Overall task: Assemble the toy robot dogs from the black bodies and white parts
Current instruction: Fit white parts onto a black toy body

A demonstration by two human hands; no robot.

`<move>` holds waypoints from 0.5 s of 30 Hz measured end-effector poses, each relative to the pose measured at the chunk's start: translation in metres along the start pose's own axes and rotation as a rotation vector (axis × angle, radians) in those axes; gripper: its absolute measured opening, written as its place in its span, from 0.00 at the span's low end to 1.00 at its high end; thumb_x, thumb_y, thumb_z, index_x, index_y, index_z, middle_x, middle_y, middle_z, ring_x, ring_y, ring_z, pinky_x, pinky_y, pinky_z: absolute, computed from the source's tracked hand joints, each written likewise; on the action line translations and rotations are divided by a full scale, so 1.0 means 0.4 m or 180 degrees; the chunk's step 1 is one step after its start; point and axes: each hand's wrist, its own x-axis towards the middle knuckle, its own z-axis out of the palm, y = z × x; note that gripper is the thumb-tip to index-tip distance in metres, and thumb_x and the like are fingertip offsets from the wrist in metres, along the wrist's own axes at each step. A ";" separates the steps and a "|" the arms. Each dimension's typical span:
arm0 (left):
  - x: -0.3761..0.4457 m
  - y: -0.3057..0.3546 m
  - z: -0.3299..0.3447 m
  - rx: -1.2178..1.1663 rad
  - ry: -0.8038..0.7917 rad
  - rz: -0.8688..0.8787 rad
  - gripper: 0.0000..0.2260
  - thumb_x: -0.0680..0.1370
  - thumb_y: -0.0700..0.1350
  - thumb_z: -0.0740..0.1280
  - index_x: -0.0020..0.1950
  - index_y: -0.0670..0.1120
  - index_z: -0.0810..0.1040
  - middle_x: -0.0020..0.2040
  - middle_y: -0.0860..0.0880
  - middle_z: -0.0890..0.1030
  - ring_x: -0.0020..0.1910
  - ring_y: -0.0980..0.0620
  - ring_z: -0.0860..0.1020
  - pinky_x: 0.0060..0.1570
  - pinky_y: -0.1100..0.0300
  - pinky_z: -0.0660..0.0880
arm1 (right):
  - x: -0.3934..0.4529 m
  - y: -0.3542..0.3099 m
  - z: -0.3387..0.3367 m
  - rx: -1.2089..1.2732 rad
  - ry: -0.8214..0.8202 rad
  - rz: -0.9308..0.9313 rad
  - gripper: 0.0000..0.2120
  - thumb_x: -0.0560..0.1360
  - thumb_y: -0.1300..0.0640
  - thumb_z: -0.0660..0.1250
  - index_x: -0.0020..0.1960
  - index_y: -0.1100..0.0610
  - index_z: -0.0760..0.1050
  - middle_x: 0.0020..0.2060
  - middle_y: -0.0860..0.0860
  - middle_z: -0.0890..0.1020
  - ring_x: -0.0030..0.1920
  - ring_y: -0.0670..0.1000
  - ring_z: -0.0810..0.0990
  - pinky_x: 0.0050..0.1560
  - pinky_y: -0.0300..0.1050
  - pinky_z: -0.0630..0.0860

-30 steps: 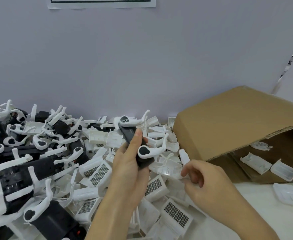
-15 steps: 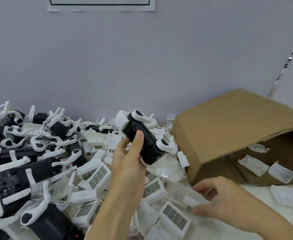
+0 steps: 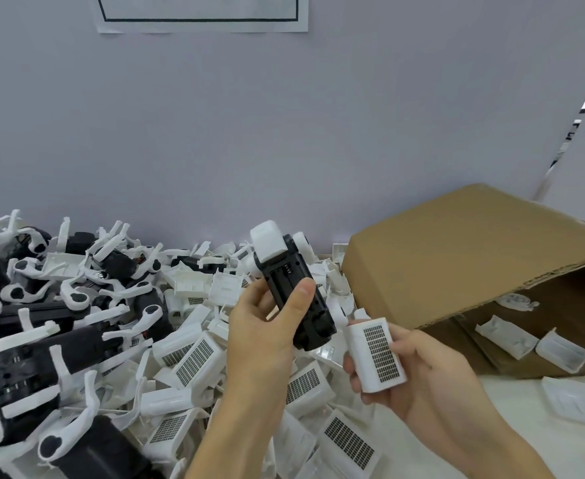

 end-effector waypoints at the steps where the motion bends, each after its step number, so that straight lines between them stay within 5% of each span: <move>1: 0.000 0.000 0.000 0.0030 -0.0023 0.0047 0.27 0.60 0.59 0.78 0.55 0.49 0.84 0.49 0.49 0.88 0.49 0.51 0.86 0.42 0.59 0.83 | -0.001 0.001 0.002 0.0017 -0.0023 -0.0001 0.21 0.66 0.59 0.64 0.57 0.65 0.80 0.40 0.66 0.79 0.34 0.58 0.78 0.31 0.47 0.76; 5: 0.001 -0.002 0.002 0.0117 -0.0096 0.0100 0.19 0.62 0.62 0.75 0.49 0.56 0.86 0.42 0.52 0.86 0.42 0.55 0.85 0.38 0.60 0.81 | 0.005 0.010 -0.007 -0.0766 0.0365 -0.0435 0.21 0.62 0.59 0.78 0.54 0.57 0.79 0.36 0.57 0.78 0.30 0.51 0.75 0.29 0.42 0.73; 9: -0.002 0.001 0.003 0.0044 -0.0052 0.0149 0.19 0.64 0.61 0.74 0.51 0.55 0.84 0.46 0.51 0.87 0.43 0.54 0.86 0.38 0.60 0.81 | 0.005 0.012 -0.010 -0.0891 0.0488 -0.0629 0.24 0.65 0.69 0.78 0.56 0.56 0.75 0.31 0.53 0.77 0.26 0.51 0.71 0.26 0.42 0.71; 12: -0.005 0.001 0.006 0.0297 -0.0040 0.0284 0.13 0.72 0.56 0.73 0.53 0.52 0.81 0.46 0.49 0.87 0.41 0.53 0.85 0.36 0.63 0.80 | 0.000 0.012 -0.002 -0.0499 0.0163 -0.0628 0.14 0.65 0.59 0.76 0.49 0.56 0.78 0.31 0.56 0.73 0.28 0.52 0.71 0.29 0.41 0.71; 15: -0.007 -0.006 0.010 0.0635 -0.0066 0.0367 0.08 0.77 0.48 0.72 0.55 0.51 0.79 0.45 0.50 0.87 0.40 0.53 0.85 0.36 0.64 0.79 | 0.007 0.017 0.004 -0.0719 0.0333 -0.0767 0.15 0.65 0.51 0.81 0.48 0.55 0.82 0.35 0.56 0.75 0.34 0.51 0.72 0.36 0.43 0.72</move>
